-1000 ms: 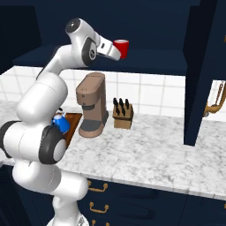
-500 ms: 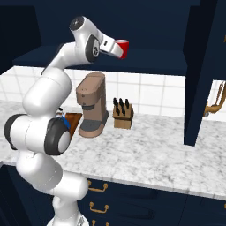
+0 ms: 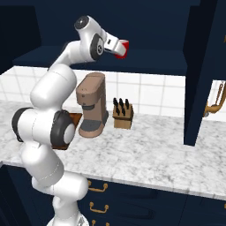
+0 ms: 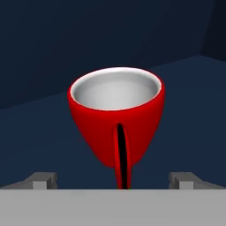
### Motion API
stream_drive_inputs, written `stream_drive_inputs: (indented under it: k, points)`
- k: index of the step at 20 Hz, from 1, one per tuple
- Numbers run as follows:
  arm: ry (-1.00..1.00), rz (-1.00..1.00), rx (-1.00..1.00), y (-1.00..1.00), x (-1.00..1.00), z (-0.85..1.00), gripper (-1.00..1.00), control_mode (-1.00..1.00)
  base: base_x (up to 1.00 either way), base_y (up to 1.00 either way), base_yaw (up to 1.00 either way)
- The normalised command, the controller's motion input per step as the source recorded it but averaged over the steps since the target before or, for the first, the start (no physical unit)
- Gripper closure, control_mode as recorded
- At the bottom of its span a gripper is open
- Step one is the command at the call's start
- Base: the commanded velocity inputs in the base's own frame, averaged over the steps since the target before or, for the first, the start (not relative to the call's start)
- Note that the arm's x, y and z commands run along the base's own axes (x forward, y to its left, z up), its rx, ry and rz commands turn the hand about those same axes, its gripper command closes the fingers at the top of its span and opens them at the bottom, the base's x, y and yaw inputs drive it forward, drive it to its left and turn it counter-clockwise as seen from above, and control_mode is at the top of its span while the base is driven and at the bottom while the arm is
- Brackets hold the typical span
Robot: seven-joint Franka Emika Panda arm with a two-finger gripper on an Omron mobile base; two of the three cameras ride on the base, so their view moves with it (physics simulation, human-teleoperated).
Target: Pick the kettle from the counter and place it on the tray. Then pick the mug from the cabinet and place it on the tray. Then close the cabinet doors.
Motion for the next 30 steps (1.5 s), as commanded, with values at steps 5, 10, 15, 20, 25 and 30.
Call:
stream_drive_inputs:
  k: [5, 10, 15, 20, 25, 30]
  points:
    - [0.00, 0.00, 0.00, -0.13, 0.10, 0.00, -1.00, -1.00, 0.00, 0.00, 0.00]
    - [0.00, 0.00, 0.00, -0.01, 0.00, 0.00, -1.00, -1.00, 0.00, 0.00, 0.00]
    - [0.01, 0.00, 0.00, 0.02, 0.04, 0.00, 1.00, -1.00, 0.00, 0.00, 0.00]
    - [0.01, 0.00, 0.00, 0.00, 0.08, 0.00, 1.00, -1.00, 0.00, 0.00, 0.00]
    - [0.00, 0.00, 0.00, 0.00, 0.01, 0.00, 1.00, -1.00, 0.00, 0.00, 0.00]
    - [-0.01, 0.01, 0.00, 0.01, -0.07, 0.01, 1.00, -1.00, 0.00, 0.00, 0.00]
